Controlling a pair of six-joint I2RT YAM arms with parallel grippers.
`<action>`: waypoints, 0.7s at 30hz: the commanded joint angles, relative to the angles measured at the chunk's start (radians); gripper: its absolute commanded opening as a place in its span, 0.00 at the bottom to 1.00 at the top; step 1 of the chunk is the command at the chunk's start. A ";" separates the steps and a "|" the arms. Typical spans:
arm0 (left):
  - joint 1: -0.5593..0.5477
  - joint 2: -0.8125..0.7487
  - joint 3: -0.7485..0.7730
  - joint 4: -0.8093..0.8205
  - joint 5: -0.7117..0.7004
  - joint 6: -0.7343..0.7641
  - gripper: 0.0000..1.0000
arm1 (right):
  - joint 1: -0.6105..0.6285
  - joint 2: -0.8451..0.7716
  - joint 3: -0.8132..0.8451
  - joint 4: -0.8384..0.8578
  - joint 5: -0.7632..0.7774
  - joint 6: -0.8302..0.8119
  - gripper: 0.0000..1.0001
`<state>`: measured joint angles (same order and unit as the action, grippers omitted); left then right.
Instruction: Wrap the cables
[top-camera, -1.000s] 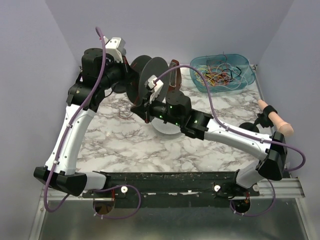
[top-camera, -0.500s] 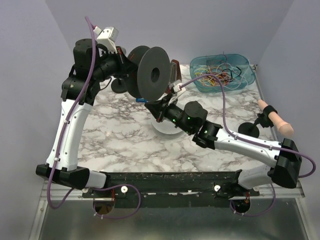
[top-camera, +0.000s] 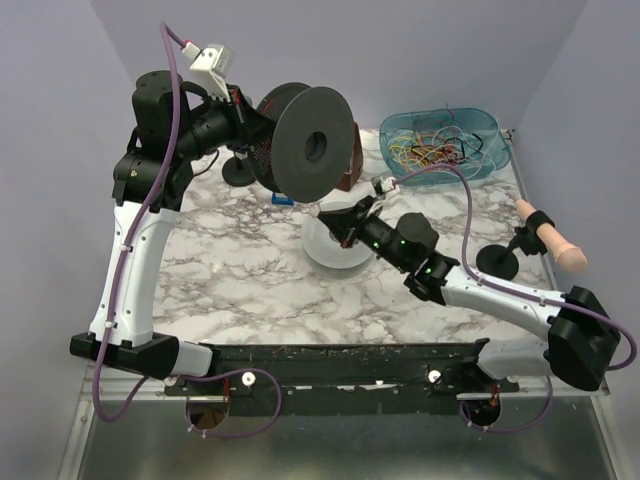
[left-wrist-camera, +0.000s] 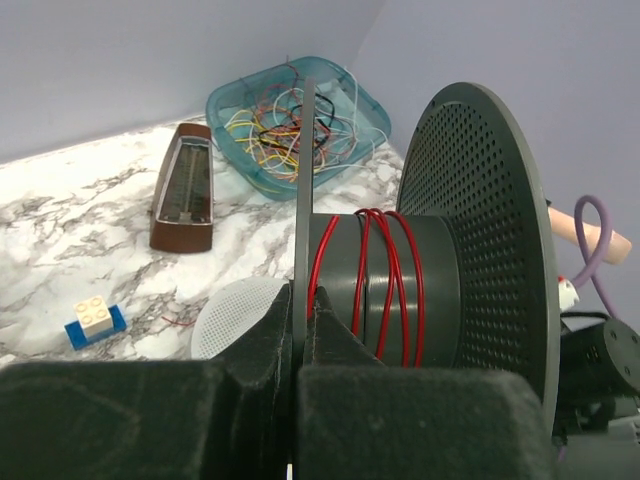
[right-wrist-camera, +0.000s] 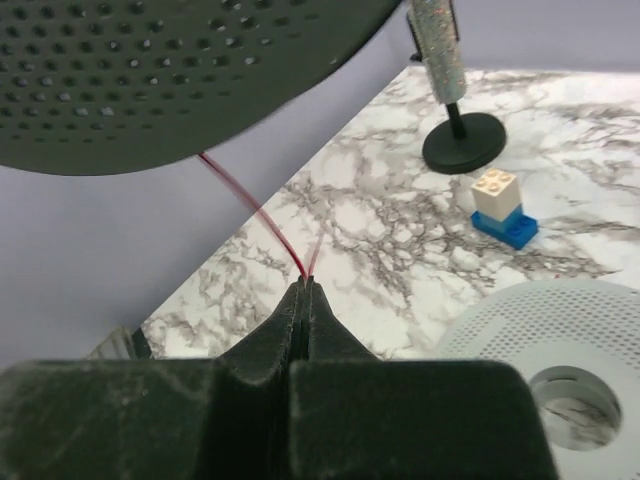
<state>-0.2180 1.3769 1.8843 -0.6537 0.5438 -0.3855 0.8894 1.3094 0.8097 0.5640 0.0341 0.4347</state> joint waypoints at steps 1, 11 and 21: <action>0.005 -0.048 0.039 0.052 0.110 0.011 0.00 | -0.066 -0.065 -0.109 0.149 -0.077 -0.010 0.01; 0.003 -0.061 -0.040 0.048 0.153 0.033 0.00 | -0.098 -0.110 -0.191 0.228 -0.217 -0.117 0.07; 0.005 -0.093 -0.244 0.035 0.182 0.017 0.00 | -0.148 -0.214 -0.233 0.056 -0.220 -0.146 0.38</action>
<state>-0.2180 1.3174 1.7027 -0.6556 0.6525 -0.3416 0.7547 1.1431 0.5930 0.7006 -0.1734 0.3256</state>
